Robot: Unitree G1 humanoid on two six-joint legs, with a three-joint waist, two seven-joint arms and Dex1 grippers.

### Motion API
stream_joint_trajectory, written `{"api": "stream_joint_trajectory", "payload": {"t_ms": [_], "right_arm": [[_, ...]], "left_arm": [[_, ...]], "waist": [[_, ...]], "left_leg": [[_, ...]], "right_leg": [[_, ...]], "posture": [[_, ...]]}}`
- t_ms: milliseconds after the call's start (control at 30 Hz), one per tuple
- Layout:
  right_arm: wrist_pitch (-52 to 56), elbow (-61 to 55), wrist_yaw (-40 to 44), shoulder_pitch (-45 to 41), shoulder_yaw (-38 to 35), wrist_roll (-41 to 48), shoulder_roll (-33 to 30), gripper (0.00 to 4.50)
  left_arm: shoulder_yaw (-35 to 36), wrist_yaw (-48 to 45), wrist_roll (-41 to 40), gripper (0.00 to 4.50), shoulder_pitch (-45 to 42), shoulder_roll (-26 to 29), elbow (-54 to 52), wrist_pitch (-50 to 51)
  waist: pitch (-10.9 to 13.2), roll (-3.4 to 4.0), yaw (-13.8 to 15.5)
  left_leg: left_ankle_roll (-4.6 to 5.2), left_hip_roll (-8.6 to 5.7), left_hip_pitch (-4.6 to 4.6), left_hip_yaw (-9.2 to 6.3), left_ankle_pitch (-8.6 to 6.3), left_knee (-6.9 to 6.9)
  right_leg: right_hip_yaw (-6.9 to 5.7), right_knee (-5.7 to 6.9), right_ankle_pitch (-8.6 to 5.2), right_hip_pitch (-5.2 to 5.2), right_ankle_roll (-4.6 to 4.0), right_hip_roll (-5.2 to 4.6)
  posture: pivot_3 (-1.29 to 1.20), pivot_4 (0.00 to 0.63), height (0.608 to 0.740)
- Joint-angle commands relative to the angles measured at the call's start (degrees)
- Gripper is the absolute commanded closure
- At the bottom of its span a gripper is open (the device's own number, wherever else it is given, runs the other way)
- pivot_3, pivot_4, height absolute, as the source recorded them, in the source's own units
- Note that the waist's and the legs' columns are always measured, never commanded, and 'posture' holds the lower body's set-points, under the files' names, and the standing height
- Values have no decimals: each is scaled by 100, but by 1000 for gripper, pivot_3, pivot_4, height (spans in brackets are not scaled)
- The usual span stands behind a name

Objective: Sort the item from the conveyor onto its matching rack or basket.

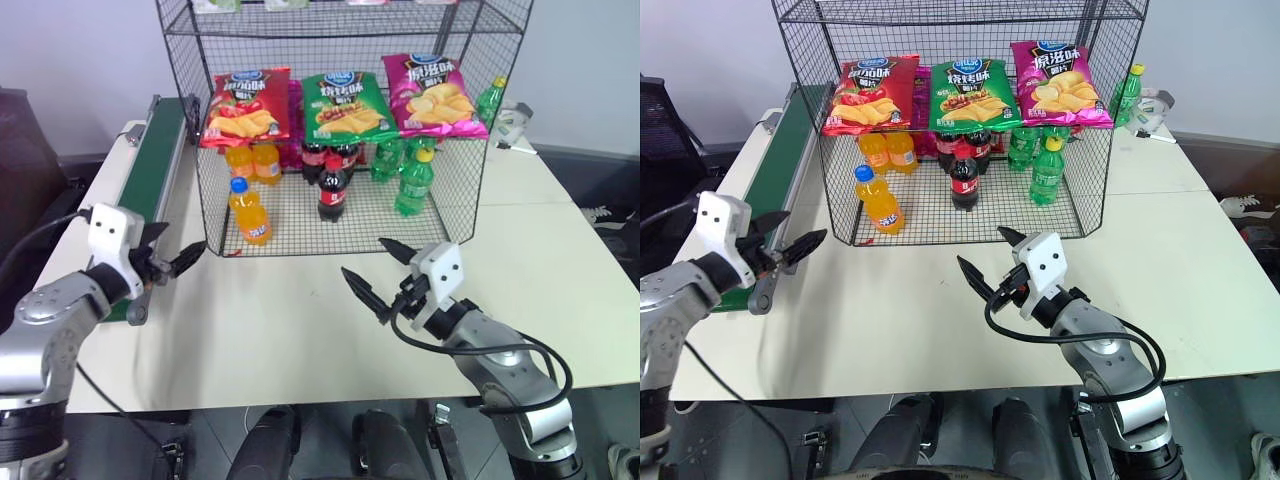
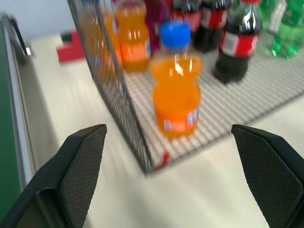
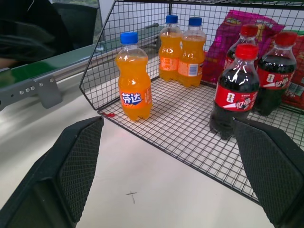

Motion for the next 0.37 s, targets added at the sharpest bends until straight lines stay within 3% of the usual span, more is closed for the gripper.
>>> {"api": "stream_joint_trajectory", "payload": {"t_ms": [33, 367], "right_arm": [[-135, -122, 44, -39, -63, 78, 38, 0], [-82, -142, 56, -40, -87, 47, -10, 0]], "left_arm": [[317, -117, -159, 93, 85, 151, -259, 46], [240, -125, -264, 93, 223, 65, -489, 62]], "waist": [[0, 0, -2], [0, 0, -10]], "left_leg": [[0, 1, 0, 0, 0, 0], [-1, 1, 0, 1, 0, -2]], "right_leg": [[0, 0, 0, 0, 0, 0], [3, -1, -1, -2, -1, -1]], "posture": [[0, 150, 740], [0, 150, 740]]}}
